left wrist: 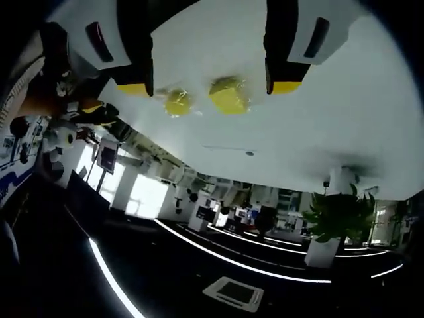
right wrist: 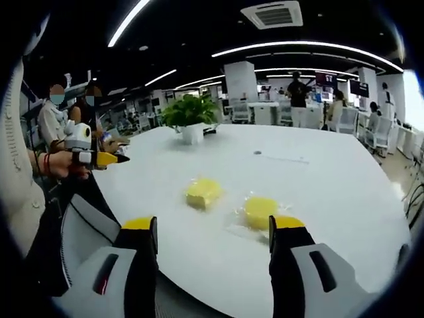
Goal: Compare the silicone blocks by pressing each to a similar depth, holding the contact briefly, and releasing to observe deformation and rebound differences across the visible hardness samples.
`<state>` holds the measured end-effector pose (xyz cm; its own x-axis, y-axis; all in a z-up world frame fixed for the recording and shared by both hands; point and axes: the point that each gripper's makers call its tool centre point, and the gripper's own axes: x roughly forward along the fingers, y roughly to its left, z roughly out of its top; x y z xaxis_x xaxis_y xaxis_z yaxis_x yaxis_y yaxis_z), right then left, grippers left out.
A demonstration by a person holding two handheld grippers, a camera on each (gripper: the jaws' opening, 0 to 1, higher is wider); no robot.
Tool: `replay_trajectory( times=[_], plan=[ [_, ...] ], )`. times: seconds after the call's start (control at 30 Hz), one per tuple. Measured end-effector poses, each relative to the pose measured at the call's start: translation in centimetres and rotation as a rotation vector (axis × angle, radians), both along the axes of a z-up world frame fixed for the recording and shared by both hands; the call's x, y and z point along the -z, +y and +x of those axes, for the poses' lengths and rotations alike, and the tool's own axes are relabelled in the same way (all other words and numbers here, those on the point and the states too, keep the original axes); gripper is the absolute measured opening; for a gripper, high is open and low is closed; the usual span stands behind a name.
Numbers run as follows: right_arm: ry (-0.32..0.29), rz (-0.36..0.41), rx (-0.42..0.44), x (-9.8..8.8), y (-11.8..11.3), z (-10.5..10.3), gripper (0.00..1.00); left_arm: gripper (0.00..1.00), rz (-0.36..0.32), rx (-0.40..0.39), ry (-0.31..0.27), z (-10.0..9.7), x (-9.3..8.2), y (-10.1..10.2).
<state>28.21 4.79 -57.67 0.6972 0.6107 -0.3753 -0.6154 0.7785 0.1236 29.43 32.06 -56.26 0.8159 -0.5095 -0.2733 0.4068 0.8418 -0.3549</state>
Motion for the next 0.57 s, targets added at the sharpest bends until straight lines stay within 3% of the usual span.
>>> replay_trajectory(
  times=[0.57],
  plan=[
    [0.012, -0.011, -0.05, 0.4, 1.0, -0.4, 0.62, 0.67, -0.005, 0.004, 0.015, -0.9, 0.2, 0.3]
  ],
)
